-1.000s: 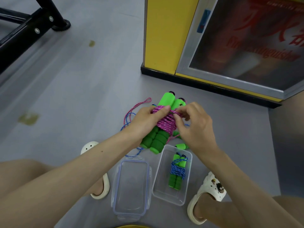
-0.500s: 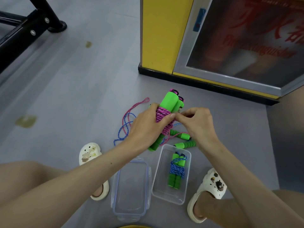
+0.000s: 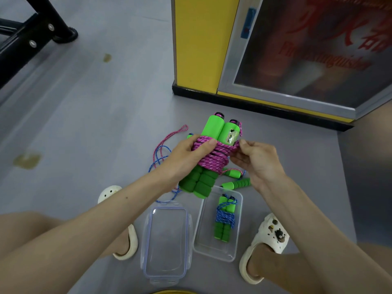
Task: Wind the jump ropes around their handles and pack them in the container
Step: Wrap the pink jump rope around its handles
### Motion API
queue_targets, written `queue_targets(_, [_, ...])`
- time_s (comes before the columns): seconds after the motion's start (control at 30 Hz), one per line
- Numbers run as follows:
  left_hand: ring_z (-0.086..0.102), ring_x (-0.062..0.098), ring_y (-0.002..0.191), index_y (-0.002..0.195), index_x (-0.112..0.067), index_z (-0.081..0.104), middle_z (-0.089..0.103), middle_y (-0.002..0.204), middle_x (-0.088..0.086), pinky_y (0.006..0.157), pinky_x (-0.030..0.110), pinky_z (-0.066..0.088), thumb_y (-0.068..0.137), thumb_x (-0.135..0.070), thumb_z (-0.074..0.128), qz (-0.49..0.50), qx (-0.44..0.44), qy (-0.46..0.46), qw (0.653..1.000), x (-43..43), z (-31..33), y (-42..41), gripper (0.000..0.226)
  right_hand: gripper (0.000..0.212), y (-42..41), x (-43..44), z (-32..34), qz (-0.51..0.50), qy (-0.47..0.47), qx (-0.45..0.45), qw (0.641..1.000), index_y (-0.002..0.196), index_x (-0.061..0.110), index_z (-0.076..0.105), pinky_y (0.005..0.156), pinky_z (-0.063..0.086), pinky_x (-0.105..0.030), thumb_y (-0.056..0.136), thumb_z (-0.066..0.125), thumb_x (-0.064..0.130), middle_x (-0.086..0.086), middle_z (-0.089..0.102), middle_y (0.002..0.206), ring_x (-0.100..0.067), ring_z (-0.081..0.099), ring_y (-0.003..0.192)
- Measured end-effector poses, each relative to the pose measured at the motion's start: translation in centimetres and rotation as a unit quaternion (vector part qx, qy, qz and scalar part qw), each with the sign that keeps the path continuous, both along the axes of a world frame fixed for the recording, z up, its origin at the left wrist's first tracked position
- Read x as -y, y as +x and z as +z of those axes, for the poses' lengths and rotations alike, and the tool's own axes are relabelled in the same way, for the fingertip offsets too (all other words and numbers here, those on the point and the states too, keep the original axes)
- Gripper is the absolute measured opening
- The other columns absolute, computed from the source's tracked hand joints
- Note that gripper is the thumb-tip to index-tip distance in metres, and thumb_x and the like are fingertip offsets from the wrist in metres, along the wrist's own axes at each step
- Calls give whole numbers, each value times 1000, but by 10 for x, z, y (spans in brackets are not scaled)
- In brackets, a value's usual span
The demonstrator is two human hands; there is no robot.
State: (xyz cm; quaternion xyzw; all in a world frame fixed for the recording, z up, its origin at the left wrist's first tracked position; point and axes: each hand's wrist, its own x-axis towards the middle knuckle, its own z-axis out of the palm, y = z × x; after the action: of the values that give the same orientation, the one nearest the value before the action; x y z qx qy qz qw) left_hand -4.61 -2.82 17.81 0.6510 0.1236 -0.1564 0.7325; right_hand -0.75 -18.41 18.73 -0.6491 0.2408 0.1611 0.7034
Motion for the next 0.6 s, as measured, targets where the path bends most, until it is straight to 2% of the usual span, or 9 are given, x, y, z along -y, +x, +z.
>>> queue_targets(0.1, [68,17,75,101,-17,64,72,86,2,73,31,59,94,-31,55,-1,-35,-55,998,0,-2,1,18,18,1,4,-3,-14,52,-36,998,79,4,57,50,54,-20,96,50,6,-1,65,51,-10,63,47])
queue_targets(0.2, [68,19,79,113,-11,63,71,95,7,76,33,58,95,-32,53,-9,-69,-92,993,1,-5,1,29,19,1,6,-6,-49,111,-84,989,77,4,56,41,48,-17,95,51,6,-2,64,49,-9,61,43])
queue_targets(0.27, [68,18,83,120,-9,61,70,101,8,76,31,58,95,-32,52,-14,-87,-118,989,1,-8,-3,35,19,0,8,-10,-47,132,-103,985,76,5,56,41,47,-16,95,51,8,-3,64,50,-8,60,43])
queue_targets(0.37, [69,16,83,121,-11,61,71,101,6,73,27,58,95,-32,52,-23,-110,-124,986,3,-10,-11,35,23,-2,12,-15,-13,135,-119,984,80,8,56,56,51,-24,98,48,18,-7,65,69,-14,61,61])
queue_targets(0.47, [69,15,86,125,-10,58,71,101,5,75,29,57,94,-31,54,-26,-108,-83,990,10,-12,-17,37,30,-11,16,-17,-7,157,-139,978,88,7,57,76,51,-31,99,45,32,-12,63,85,-21,60,77])
queue_targets(0.53, [68,17,89,126,-10,56,71,102,6,80,31,55,94,-31,55,-24,-104,-59,993,17,-13,-21,38,23,-19,18,-19,-10,153,-121,981,91,6,59,76,54,-33,95,54,28,-13,64,85,-21,62,78])
queue_targets(0.6, [68,15,89,124,-11,56,71,101,5,81,30,54,94,-29,56,-33,-101,-45,993,26,-13,-25,35,12,-29,24,-20,-26,131,-95,987,86,6,58,75,54,-34,94,55,14,-11,62,81,-19,60,72])
